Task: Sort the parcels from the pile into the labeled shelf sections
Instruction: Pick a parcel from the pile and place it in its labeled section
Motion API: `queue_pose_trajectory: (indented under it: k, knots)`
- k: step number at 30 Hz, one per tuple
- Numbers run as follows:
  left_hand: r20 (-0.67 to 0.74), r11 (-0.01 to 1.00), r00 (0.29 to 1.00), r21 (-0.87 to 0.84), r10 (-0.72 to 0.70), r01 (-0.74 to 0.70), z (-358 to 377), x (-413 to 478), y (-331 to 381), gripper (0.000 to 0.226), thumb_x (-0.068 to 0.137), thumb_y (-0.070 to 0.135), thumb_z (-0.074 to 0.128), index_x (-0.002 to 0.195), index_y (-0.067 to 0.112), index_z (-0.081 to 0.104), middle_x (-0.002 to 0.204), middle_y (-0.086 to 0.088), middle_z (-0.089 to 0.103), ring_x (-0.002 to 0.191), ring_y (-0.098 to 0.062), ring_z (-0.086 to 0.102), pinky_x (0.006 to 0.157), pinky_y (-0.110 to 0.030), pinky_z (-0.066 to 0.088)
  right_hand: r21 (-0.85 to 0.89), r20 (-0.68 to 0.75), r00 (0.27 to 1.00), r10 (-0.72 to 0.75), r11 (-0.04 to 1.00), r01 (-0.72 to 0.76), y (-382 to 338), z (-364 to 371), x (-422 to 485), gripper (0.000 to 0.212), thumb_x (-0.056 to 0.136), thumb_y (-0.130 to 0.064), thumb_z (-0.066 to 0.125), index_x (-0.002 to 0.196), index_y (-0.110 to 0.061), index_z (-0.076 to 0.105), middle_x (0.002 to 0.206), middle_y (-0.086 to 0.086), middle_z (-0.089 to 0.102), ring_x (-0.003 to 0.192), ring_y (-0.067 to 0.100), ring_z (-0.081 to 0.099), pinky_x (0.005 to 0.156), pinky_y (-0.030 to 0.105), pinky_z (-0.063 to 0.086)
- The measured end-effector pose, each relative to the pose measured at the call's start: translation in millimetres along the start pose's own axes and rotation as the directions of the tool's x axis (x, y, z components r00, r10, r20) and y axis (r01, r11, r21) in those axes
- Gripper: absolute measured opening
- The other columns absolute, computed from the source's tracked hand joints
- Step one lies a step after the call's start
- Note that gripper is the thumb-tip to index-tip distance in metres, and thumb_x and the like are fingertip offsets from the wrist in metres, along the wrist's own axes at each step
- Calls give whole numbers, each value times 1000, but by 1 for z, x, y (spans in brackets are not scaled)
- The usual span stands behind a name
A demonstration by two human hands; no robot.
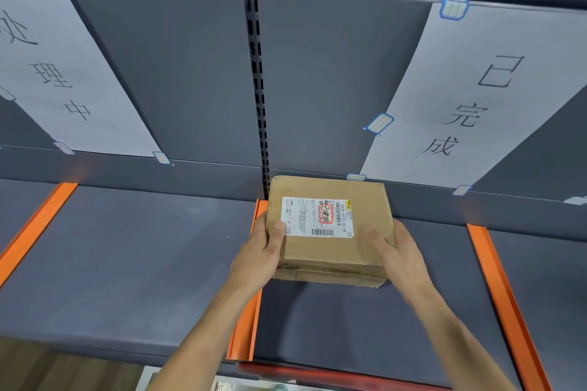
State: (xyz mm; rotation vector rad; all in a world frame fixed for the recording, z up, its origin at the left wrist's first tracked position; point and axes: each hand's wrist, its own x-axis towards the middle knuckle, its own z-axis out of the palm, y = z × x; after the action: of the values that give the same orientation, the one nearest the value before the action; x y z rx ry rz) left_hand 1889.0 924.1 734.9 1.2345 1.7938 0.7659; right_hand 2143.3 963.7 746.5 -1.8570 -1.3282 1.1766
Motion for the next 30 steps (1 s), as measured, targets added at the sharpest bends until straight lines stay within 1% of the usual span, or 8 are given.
queue_pose_trajectory:
  k: [4,7,12,14,16,20,24,30]
  knots:
    - [19,1000,1000,16,-10,10,-3,2,0,46,106,61,27,150,45,30,126,30,51,123,-13,57,91,-32,41,-11,1,1000,0,1000,0,-3,-2,-1,49,74,-70,51,113,-41,56,103,-23,67,101,5,62,72,28,48]
    - [1,999,1000,47,9,-9,-5,-2,6,47,107,59,28,152,45,24,127,33,47,129,-18,57,90,-32,42,-3,-41,999,-24,1000,24,-3,-2,-7,58,77,-73,41,129,-47,48,105,-32,60,102,4,58,68,20,42]
    - [-40,975,986,160,162,-154,-13,-18,19,42,107,53,36,145,52,18,124,45,41,131,-5,46,91,-23,38,-47,-66,995,-71,997,68,-6,-9,-16,62,80,-76,37,138,-55,36,105,-37,54,110,11,55,77,29,42]
    - [-24,946,972,236,232,-220,-17,-26,25,51,107,51,38,153,45,18,141,32,41,137,-8,39,100,-27,39,-106,-23,995,-100,990,97,-9,-15,-20,64,80,-73,41,141,-53,34,115,-33,56,116,11,55,80,30,45]
    - [3,912,964,325,265,-251,-20,-32,30,55,106,49,38,157,40,19,154,10,39,143,-17,35,110,-36,40,-185,14,992,-125,975,125,-11,-21,-26,72,83,-71,44,150,-46,30,138,-21,54,128,14,52,95,37,49]
    - [45,823,956,498,289,-272,-17,-43,43,63,106,48,43,162,27,22,171,-2,8,159,-22,2,128,-40,13,-358,10,991,-136,925,130,-9,-34,-44,78,94,-63,50,160,-34,19,162,-8,31,147,16,34,115,44,39]
    - [162,782,928,502,336,-370,1,-50,58,64,105,50,41,163,31,20,173,2,2,159,-16,-6,129,-38,4,-452,16,981,-196,873,182,0,-51,-71,80,94,-65,50,160,-31,21,164,-13,25,151,13,23,119,41,34]
    - [326,717,846,452,421,-531,47,-66,83,63,106,47,42,162,33,18,172,8,3,158,-11,-7,127,-34,0,-505,-95,970,-222,851,146,27,-88,-113,68,96,-56,55,156,-33,31,159,-20,32,147,4,24,115,26,29]
